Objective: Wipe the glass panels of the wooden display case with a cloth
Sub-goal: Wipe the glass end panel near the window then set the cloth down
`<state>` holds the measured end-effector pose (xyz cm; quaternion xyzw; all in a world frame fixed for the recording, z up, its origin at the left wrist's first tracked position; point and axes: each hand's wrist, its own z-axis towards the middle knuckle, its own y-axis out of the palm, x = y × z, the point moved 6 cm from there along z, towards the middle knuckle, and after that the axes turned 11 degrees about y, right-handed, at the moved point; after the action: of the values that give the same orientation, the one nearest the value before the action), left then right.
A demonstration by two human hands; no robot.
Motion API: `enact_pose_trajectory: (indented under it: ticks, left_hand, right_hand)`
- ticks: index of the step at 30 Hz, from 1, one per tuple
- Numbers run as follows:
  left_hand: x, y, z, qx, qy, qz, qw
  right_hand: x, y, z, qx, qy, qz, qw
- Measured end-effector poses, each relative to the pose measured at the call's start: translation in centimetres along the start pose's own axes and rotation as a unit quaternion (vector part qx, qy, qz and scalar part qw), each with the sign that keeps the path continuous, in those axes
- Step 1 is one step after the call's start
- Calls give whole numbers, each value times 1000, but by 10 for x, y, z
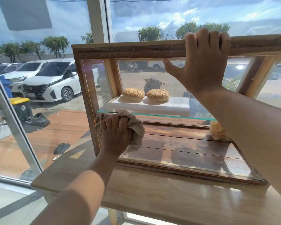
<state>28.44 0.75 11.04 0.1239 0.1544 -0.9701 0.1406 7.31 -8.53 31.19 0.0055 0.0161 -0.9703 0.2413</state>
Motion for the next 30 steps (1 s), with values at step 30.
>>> enact_pose_trajectory:
  ticks: [30]
  left_hand:
    - [13, -20, -117, -315, -354, -84, 877]
  right_hand:
    - [2, -5, 3, -81, 4, 1, 997]
